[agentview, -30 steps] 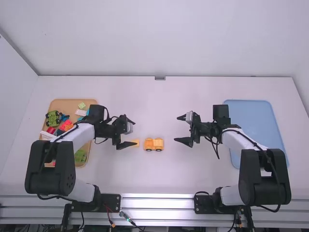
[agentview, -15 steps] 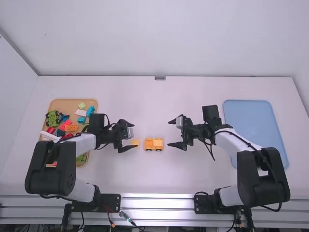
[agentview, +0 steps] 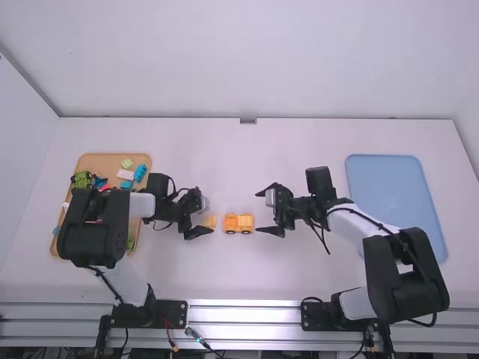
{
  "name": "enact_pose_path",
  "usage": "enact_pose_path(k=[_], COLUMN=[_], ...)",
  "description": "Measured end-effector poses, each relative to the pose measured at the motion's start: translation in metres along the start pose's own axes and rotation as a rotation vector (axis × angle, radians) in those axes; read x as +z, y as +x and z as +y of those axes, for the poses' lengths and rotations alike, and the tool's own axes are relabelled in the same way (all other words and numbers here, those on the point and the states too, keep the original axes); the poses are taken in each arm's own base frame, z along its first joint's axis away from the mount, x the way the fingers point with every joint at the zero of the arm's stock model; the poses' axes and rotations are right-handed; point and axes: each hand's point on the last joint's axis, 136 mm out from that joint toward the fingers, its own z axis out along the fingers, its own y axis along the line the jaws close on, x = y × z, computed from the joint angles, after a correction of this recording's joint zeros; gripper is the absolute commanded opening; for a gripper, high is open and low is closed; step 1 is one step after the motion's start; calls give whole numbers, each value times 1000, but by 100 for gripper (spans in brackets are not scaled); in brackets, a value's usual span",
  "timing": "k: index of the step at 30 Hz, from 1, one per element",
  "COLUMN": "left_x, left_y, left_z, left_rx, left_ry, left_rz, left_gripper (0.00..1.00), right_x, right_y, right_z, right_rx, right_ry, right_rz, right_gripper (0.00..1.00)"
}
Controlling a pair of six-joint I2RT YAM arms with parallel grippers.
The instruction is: Assemble lego blocks to make yellow taxi
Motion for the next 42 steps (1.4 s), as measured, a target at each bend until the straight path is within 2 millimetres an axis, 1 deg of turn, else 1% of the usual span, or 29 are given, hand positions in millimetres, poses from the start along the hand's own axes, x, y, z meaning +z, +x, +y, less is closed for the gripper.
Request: enact_pose_path(k=[4,8,11,12,15,16,20,21,22,24,31,35,38,41,42], left_x=[3,6,8,9,12,13,15,15,15,15,13,13,13,13,13], left_y=[1,1,0,1,4,6,11,11,11,11,8,9,10,11,11], left_z=[6,12,11,9,4,2,-5,-6,-7,-9,-13,-13,-13,-12,-12], left_rx=[92,157,175,177,166,158,129,124,118,117,159,174,176,177,175], left_ry=[-5,-24,-26,-22,-10,-3,24,28,33,47,74,73,72,71,71], left_rz=[-2,-26,-46,-56,-63,-65,-61,-60,-62,-60,-65,-61,-58,-53,-49], left_gripper=[100,98,96,93,87,81,79,77,72,65,54,51,44,42,38], right_x=[1,2,3,3,3,3,3,3,3,3,1,1,1,1,1], right_y=[7,9,11,12,13,13,13,13,13,13,14,14,14,14,14], right_z=[3,5,8,9,11,11,11,11,11,11,9,9,9,9,9], right_rx=[-31,-38,-10,5,29,35,35,36,40,42,53,52,53,54,56], right_ry=[34,66,69,68,66,66,64,64,64,65,72,73,72,72,71], right_rz=[-16,-38,-43,-43,-43,-43,-44,-44,-44,-44,-42,-42,-42,-42,-42], right_gripper=[99,99,99,99,99,99,99,99,99,99,99,99,99,99,99])
